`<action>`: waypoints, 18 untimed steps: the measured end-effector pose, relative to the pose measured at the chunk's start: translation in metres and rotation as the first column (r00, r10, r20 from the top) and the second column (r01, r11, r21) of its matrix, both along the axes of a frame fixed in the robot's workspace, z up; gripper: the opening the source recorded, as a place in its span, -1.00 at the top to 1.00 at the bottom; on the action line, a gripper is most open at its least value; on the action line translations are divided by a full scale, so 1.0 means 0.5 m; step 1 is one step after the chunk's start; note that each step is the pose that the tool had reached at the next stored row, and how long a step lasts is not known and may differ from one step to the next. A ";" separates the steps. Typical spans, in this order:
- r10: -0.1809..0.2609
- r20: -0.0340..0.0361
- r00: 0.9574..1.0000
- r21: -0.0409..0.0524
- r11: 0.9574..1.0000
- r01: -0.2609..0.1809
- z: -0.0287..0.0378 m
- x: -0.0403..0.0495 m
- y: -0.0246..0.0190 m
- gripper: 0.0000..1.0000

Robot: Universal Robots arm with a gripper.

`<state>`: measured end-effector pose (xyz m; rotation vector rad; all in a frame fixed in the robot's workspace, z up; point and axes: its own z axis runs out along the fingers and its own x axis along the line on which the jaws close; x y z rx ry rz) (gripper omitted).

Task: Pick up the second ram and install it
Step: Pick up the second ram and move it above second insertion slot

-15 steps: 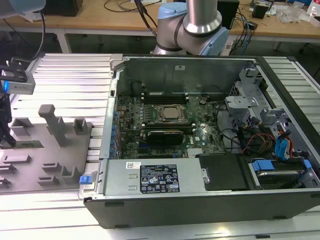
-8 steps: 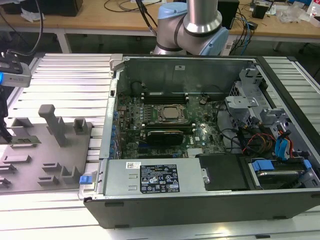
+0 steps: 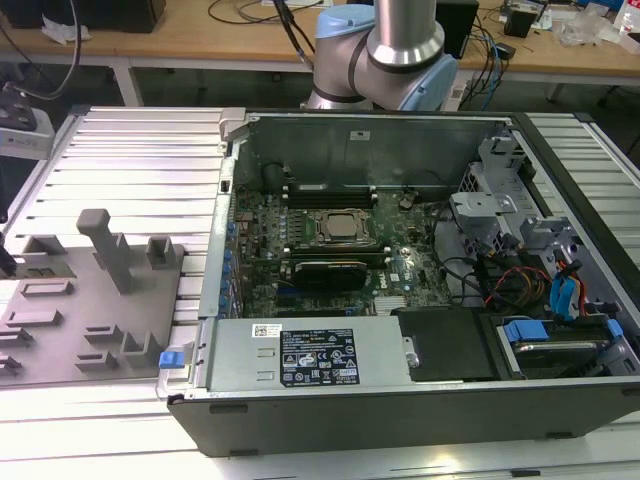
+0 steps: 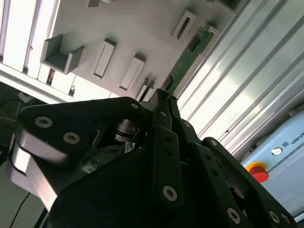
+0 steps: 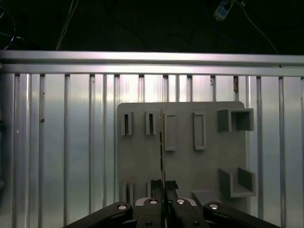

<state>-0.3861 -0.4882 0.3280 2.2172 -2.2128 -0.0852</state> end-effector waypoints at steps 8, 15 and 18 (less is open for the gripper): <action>0.000 0.000 1.000 0.000 1.000 0.000 0.025 0.000 0.0009 0.73; 0.000 0.000 1.000 0.000 1.000 0.000 0.051 0.000 0.0017 0.73; 0.000 0.000 1.000 0.000 1.000 0.000 0.060 0.000 0.0021 0.73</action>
